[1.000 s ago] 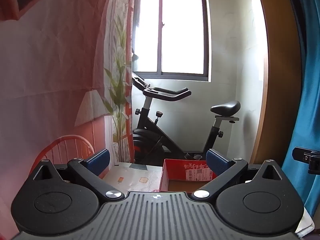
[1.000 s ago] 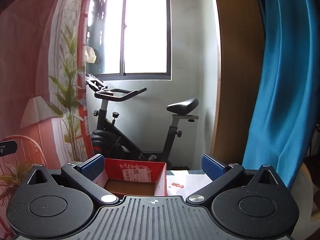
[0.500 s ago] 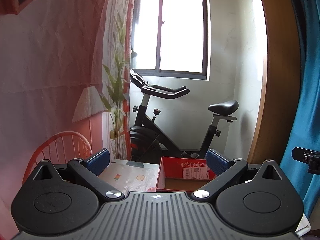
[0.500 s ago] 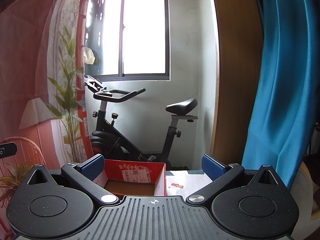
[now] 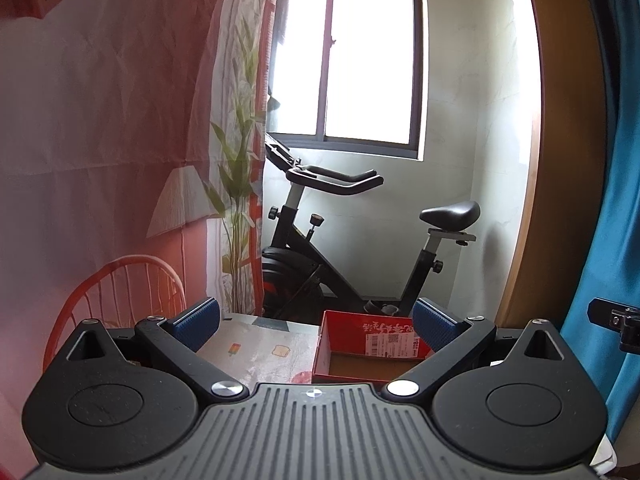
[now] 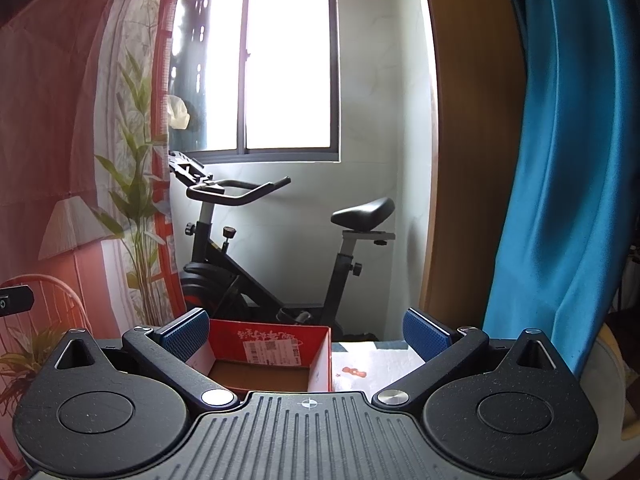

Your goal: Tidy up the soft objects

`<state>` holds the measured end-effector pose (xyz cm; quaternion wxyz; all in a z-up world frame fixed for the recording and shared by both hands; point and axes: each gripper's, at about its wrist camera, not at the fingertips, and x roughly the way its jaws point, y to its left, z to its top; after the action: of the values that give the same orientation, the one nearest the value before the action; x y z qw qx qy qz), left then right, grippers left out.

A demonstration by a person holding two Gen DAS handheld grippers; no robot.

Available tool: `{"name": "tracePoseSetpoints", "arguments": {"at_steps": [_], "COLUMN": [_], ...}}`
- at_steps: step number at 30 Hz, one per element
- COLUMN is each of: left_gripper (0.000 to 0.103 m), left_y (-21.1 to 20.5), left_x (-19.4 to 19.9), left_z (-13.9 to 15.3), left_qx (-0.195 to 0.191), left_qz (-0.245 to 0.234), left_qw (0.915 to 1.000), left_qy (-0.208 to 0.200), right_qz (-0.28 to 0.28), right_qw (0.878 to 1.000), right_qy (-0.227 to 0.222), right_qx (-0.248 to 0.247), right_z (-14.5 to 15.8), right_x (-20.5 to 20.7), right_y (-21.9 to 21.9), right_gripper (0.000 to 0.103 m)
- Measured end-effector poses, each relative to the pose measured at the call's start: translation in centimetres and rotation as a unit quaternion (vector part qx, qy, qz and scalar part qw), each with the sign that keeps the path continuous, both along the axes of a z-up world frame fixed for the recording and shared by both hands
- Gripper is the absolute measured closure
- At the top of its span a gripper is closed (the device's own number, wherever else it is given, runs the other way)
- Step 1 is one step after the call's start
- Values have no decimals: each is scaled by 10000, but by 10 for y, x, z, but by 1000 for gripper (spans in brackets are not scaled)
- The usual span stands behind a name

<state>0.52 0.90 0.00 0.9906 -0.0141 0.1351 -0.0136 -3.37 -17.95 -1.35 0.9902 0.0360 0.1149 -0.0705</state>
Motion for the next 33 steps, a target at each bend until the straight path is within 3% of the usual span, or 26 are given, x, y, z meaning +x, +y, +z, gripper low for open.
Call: {"name": "tracePoseSetpoints", "arguments": {"at_steps": [33], "left_gripper": [0], "left_y": [-7], "left_x": [-4], "left_z": [-1], "left_qx": [213], "left_qz": [204], "left_qw": [9995], "left_qy": [-106], "right_qz": [1], "right_qw": [10000], "right_qy": [30], "right_qx": [5], "right_z": [-2], "right_x": [2], "right_y": [0], "right_gripper": [0]}}
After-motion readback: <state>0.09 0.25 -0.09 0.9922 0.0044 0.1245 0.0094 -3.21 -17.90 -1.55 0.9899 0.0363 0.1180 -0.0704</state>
